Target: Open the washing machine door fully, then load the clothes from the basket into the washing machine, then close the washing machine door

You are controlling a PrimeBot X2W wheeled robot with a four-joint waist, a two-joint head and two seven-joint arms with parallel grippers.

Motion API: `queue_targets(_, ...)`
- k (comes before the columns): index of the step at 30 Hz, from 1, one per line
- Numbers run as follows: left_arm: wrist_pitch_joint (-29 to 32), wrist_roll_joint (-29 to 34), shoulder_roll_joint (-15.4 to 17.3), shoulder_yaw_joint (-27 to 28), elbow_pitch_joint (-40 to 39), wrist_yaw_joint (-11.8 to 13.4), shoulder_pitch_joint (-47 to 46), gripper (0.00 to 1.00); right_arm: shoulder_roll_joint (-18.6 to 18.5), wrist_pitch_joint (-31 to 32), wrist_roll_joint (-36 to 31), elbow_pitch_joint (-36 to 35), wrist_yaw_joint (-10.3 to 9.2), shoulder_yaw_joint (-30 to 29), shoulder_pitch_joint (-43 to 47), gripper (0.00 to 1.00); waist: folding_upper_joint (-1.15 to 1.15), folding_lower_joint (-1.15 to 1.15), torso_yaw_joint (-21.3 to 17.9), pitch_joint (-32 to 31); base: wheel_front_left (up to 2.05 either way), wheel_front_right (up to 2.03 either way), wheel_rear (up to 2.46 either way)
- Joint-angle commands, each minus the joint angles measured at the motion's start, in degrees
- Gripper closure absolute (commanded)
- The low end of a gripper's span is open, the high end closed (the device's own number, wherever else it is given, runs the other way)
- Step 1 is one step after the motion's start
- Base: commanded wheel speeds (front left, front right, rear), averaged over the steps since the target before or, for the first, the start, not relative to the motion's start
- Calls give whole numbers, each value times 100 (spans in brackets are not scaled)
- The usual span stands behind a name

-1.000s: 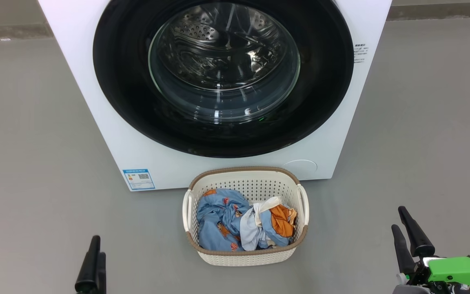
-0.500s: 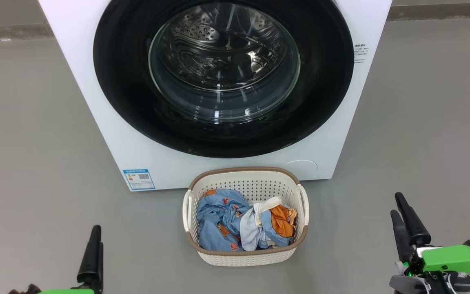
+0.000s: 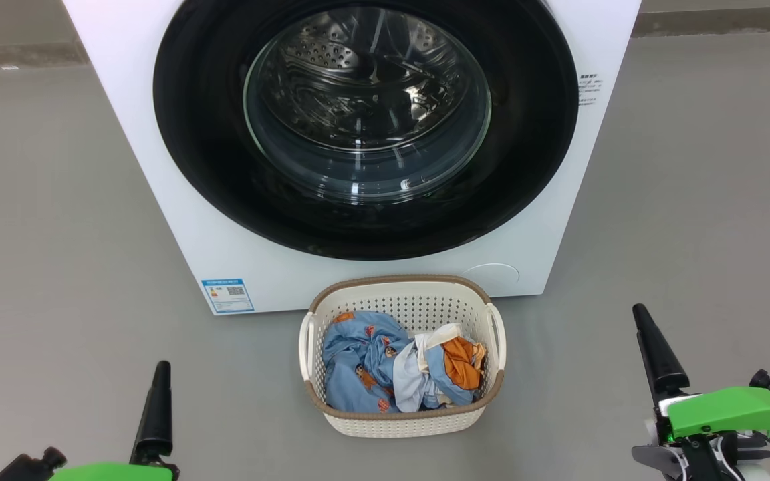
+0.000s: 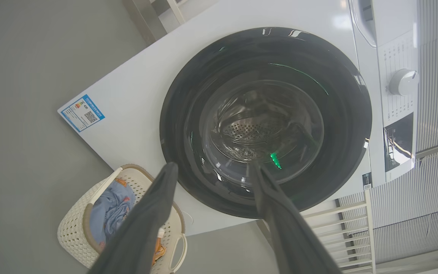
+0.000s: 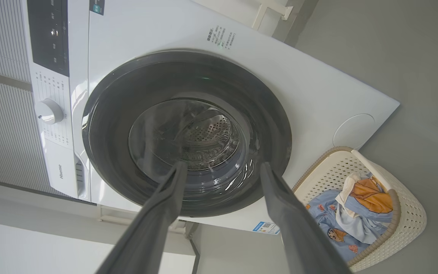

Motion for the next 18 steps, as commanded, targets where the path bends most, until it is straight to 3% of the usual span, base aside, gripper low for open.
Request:
queue_targets(1,-74,218,96,44,-110,23,-295,0,-102,-70,-198,-127,18,102,-304,0,0,0,-1,-4,0,0,0)
queue_targets(11,-263,1339,102,13,-98,123,-334,0,-247,-257,-1316,31,21,463,-454,0,0,0,13,-15,0,0,0)
queue_targets(18,-367,1803,93,-14,-63,153,-364,0,-293,-359,-1837,129,22,577,-535,0,0,0,30,-21,0,0,0)
